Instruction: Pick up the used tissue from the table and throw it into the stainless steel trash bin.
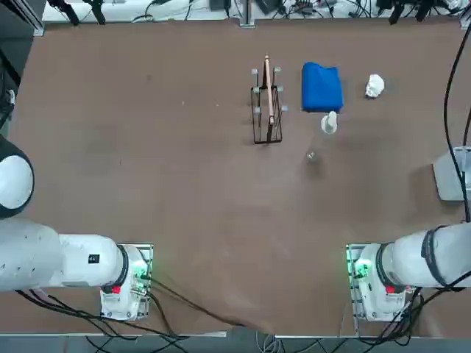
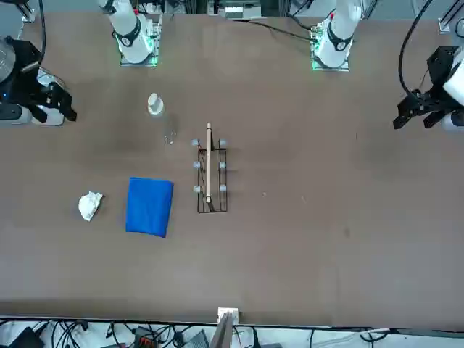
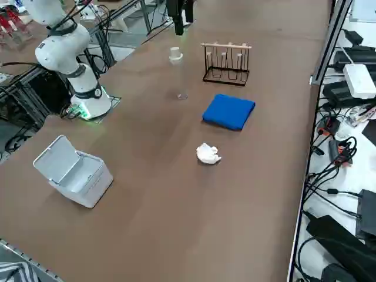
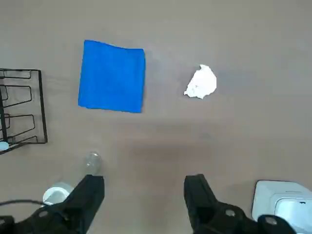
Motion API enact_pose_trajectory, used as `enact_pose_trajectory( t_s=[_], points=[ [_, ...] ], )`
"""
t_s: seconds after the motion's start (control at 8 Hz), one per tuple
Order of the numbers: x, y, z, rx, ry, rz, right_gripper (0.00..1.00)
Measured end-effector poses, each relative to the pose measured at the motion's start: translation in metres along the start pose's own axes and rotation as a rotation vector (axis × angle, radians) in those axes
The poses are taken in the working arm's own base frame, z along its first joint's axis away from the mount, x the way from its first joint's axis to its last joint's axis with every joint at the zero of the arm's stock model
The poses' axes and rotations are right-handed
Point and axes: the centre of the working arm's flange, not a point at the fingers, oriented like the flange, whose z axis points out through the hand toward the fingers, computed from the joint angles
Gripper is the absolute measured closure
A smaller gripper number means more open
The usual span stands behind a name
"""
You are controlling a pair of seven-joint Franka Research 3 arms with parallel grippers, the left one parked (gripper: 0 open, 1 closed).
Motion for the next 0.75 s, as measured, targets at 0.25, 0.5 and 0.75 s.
enact_pose_trajectory(
  t_s=[0.25, 0.5, 0.75],
  points=[
    [-0.0008, 0.0006, 0.0007, 0.0, -0.007, 0.001, 0.0],
    [-0.0007, 0.0006, 0.0009, 0.0, -0.008, 0.001, 0.0],
    [0.005, -0.0001, 0.0075, -0.002, -0.014, -0.001, 0.0]
  ],
)
